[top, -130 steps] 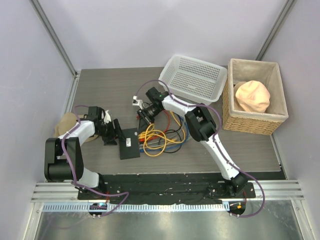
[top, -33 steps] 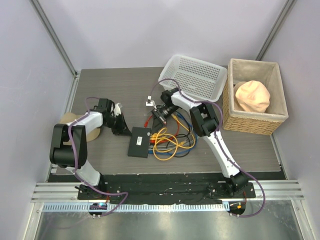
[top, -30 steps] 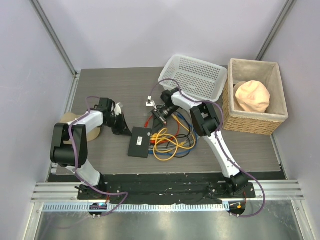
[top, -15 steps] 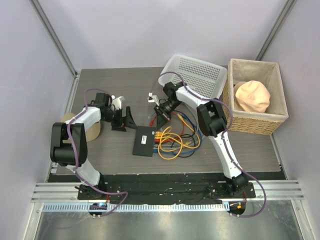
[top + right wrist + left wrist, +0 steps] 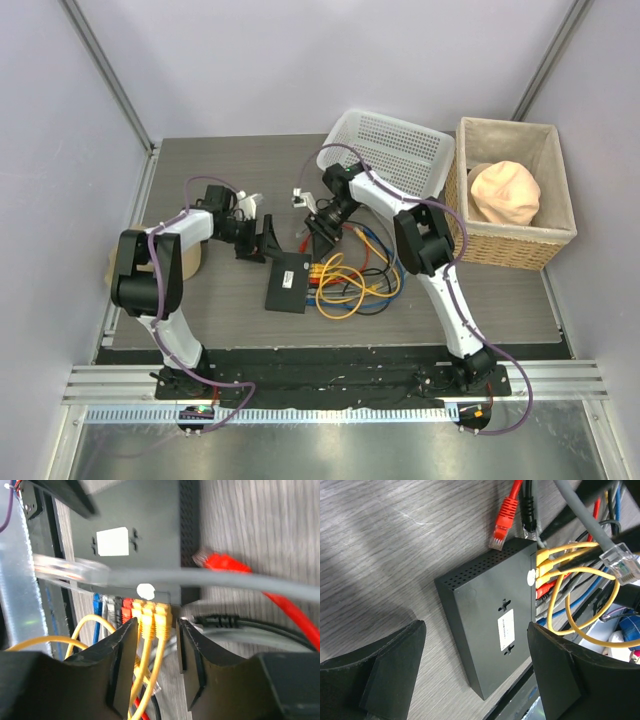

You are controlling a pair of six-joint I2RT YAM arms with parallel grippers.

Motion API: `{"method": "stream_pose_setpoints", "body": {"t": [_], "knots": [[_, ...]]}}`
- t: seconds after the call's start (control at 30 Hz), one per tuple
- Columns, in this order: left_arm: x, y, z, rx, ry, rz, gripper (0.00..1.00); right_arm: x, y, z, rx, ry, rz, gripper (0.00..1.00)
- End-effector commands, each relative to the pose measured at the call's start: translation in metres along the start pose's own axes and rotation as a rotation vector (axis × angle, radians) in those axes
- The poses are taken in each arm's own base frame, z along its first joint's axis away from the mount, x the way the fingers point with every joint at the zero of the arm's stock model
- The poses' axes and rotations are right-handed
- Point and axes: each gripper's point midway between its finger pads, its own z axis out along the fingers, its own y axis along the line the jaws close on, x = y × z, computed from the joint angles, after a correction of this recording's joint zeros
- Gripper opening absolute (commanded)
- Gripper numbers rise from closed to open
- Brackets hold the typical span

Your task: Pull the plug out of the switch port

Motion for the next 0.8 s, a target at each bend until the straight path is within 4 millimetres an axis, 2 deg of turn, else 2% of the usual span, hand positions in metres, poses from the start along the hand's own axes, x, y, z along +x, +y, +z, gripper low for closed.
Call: {"method": "stream_pose_setpoints", "body": {"t": [0.0, 0.03, 0.07, 0.2, 0.27, 0.37, 0.43, 0.6, 0.63, 0.67, 0.73, 0.77], "knots": [[-0.007, -0.016, -0.012, 0.038, -0.049, 0.042, 0.87, 0.019, -0.012, 0.005, -0.049, 0.036, 0.129, 0.47], [-0.005, -0.016, -0.013, 0.038, -0.05, 0.041, 0.87, 0.028, -0.007, 0.004, -0.077, 0.076, 0.139, 0.48], [-0.002, -0.017, -0.012, 0.039, -0.043, 0.034, 0.87, 0.023, -0.006, 0.0, -0.077, 0.076, 0.121, 0.48], [0.002, -0.016, -0.012, 0.041, -0.046, 0.024, 0.86, 0.041, -0.003, 0.003, -0.108, 0.142, 0.15, 0.53], [0.005, -0.014, -0.01, 0.04, -0.044, 0.009, 0.86, 0.053, -0.002, 0.006, -0.115, 0.176, 0.148, 0.53], [0.005, -0.014, -0.009, 0.039, -0.048, -0.003, 0.86, 0.063, 0.004, 0.011, -0.127, 0.212, 0.125, 0.54], [0.005, -0.013, -0.009, 0.038, -0.051, -0.009, 0.86, 0.062, 0.011, 0.01, -0.128, 0.224, 0.092, 0.54], [0.007, -0.011, -0.008, 0.033, -0.047, -0.024, 0.86, 0.085, 0.016, 0.013, -0.102, 0.341, 0.036, 0.53], [0.006, -0.01, -0.008, 0.029, -0.049, -0.024, 0.86, 0.087, 0.014, 0.016, -0.093, 0.351, 0.024, 0.5], [0.006, -0.01, -0.007, 0.029, -0.046, -0.029, 0.85, 0.092, 0.013, 0.019, -0.092, 0.361, 0.033, 0.39], [0.006, -0.008, -0.006, 0.024, -0.047, -0.033, 0.85, 0.093, 0.009, 0.024, -0.086, 0.355, 0.05, 0.3], [0.005, -0.009, -0.007, 0.021, -0.05, -0.034, 0.85, 0.092, 0.006, 0.027, -0.086, 0.351, 0.055, 0.21]]}}
